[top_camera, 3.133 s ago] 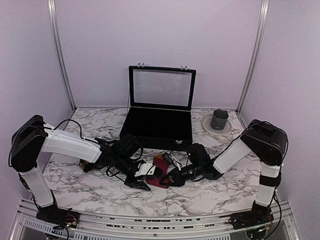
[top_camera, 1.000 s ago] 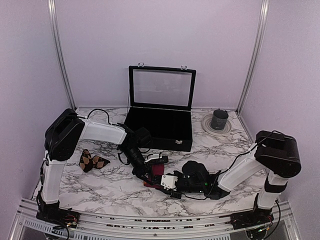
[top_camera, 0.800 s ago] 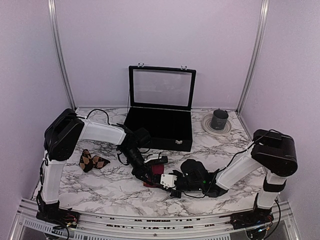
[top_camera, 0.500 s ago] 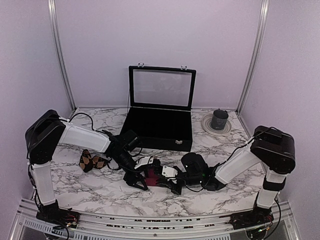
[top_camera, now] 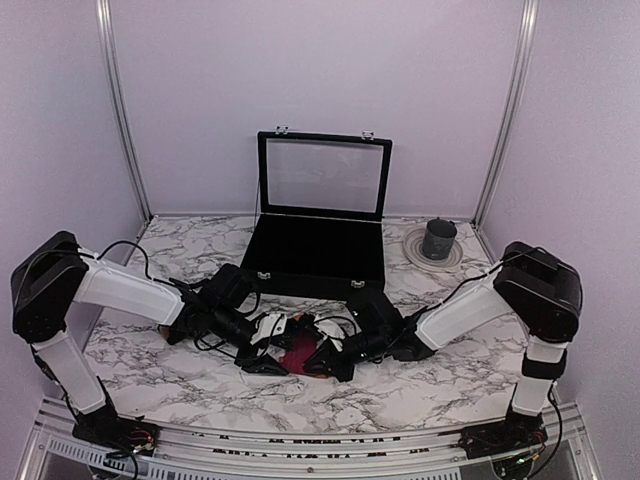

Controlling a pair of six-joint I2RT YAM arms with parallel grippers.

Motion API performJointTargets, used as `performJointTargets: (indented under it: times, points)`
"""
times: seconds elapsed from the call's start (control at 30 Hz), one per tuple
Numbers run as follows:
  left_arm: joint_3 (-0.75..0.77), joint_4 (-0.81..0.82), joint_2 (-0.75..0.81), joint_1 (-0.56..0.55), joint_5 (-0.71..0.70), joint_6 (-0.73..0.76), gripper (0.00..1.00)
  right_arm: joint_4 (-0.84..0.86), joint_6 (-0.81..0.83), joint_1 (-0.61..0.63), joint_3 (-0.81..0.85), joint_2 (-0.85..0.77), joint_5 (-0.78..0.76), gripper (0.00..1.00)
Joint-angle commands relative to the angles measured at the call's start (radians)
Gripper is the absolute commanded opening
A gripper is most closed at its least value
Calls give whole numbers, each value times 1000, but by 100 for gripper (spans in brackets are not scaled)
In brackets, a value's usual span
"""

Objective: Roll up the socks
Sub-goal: Roll the sock at the center of the board.

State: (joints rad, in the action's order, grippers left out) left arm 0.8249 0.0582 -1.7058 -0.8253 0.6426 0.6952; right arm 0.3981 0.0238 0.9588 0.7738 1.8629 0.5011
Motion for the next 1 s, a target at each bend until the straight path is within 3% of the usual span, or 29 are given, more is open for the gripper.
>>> performJointTargets:
  times: [0.0, 0.2, 0.47, 0.6, 0.8, 0.97]
  points:
    - [-38, 54, 23, -24, -53, 88, 59, -252, -158, -7, 100, 117, 65, 0]
    - [-85, 89, 27, -34, -134, 159, 51, -250, -346, -57, 149, 212, 128, 0]
    - [-148, 215, 29, -61, -301, 188, 44, -219, -463, -78, 122, 223, 159, 0]
    - [-121, 191, -6, -84, -339, 186, 32, -203, -505, -78, 106, 213, 167, 0]
    - [-104, 149, -31, -98, -296, 187, 3, -99, -555, -88, 43, 116, 157, 30]
    - [-86, 93, -48, -115, -253, 195, 0, -77, -549, -176, 107, 68, 187, 34]
